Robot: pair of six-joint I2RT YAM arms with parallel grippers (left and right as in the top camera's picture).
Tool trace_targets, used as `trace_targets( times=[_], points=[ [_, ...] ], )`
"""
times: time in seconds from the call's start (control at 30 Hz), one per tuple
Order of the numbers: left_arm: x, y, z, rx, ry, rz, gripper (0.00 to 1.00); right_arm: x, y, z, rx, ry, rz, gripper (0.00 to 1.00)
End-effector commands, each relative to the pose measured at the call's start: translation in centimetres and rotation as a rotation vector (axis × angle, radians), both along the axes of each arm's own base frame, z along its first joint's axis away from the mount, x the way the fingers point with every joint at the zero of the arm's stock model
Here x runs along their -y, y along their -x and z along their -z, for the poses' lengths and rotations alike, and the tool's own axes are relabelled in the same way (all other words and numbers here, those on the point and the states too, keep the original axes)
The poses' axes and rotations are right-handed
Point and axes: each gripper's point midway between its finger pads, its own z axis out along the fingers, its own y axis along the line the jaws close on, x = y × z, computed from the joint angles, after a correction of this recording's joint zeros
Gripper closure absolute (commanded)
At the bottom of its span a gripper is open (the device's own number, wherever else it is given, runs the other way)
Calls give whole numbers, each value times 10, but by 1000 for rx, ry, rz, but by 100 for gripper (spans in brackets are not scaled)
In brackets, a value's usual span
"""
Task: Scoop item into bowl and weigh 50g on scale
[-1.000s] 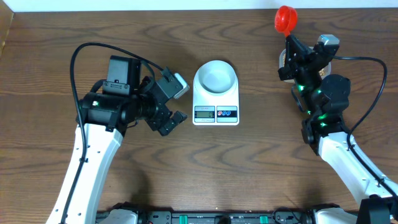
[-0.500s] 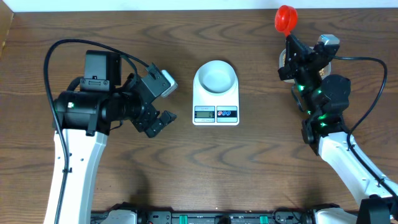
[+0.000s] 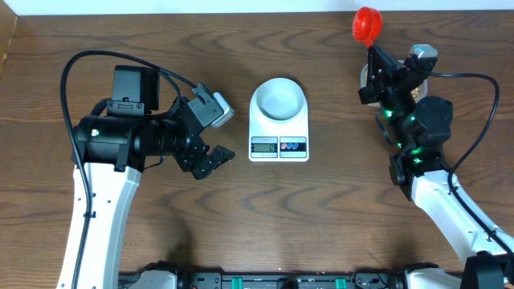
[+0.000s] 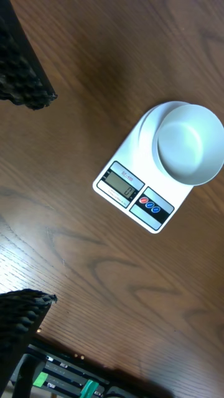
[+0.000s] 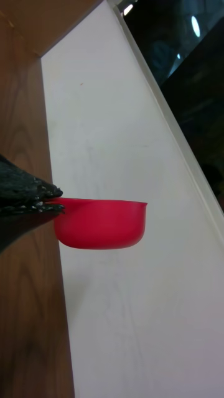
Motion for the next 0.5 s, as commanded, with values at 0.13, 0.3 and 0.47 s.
trace_targets(
  times=[0.13, 0.3, 0.47],
  points=[
    [-2, 0, 5, -8, -11, 0, 5, -2, -2, -10, 27, 11, -15, 99],
    [-3, -2, 4, -1, -13, -2, 5, -5, 0, -10, 28, 13, -34, 99],
    [-3, -2, 4, -1, -13, -2, 5, -5, 0, -12, 36, 12, -35, 99]
  ],
)
